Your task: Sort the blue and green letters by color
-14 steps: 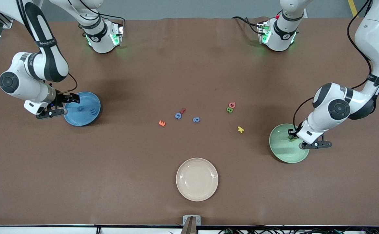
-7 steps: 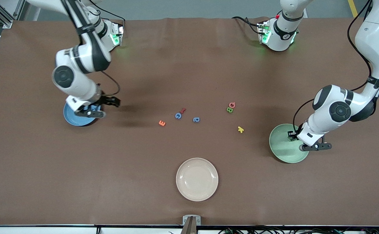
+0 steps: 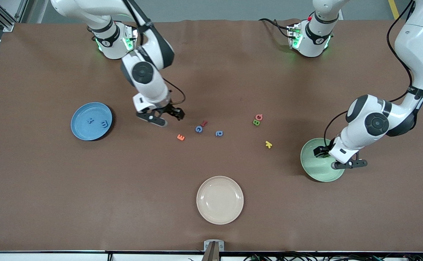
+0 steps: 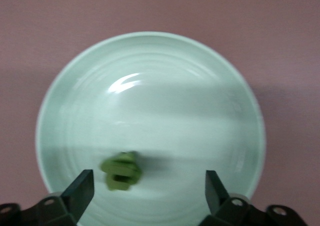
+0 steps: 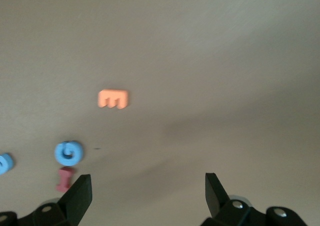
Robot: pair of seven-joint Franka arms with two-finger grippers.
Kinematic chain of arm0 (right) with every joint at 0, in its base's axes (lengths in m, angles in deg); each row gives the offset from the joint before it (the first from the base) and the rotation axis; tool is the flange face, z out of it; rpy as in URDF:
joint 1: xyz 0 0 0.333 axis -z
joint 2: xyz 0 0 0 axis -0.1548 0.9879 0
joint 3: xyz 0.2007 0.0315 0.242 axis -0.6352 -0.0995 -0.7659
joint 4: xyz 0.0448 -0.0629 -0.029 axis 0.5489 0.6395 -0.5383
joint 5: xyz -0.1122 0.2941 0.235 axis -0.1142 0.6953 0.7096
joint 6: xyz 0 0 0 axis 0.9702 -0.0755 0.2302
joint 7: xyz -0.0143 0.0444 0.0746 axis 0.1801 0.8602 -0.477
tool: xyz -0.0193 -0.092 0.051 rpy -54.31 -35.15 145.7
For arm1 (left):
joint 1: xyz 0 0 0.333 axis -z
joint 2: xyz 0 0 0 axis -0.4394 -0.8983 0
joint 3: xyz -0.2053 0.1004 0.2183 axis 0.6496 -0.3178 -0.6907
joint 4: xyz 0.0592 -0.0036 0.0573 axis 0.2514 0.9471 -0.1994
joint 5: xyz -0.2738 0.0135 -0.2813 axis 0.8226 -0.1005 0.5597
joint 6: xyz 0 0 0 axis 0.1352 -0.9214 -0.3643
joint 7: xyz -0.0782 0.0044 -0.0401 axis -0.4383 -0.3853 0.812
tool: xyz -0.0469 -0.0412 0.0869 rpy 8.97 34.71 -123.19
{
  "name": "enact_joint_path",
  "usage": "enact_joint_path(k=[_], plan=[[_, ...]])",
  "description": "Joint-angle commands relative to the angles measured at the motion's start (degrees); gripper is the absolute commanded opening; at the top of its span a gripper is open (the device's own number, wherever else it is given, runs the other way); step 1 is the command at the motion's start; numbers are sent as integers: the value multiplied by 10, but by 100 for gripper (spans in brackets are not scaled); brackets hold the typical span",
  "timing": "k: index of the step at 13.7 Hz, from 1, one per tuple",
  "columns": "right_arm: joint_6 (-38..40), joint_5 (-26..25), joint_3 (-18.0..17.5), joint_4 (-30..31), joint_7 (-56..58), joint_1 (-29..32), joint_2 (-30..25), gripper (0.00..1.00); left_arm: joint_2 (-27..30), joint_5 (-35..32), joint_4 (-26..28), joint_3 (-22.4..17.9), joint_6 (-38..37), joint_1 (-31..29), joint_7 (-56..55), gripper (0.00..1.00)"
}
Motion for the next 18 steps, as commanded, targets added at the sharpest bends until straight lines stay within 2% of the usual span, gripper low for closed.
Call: enact_joint_path(k=[1, 3, 5, 8, 12, 14, 18], plan=[[7, -14, 11, -104, -91, -42, 94, 100, 11, -13, 23, 50, -6, 1, -95, 100], [7, -45, 11, -149, -141, -50, 133, 99, 11, -13, 34, 73, -6, 15, -128, 99], [12, -67, 10, -180, -174, -51, 161, 97, 12, -14, 42, 77, -6, 43, -140, 95], [12, -68, 11, -210, -178, -51, 186, 87, 11, -14, 42, 77, -6, 100, -141, 88], [9, -68, 11, -217, -177, -45, 196, 74, 11, -27, 56, 77, -5, 150, -141, 80], [7, -67, 11, -217, -179, -48, 201, 74, 7, -63, 73, 77, 1, 151, -143, 76], [4, -62, 10, -217, -180, -53, 212, 70, 4, -69, 89, 77, 2, 165, -148, 71]])
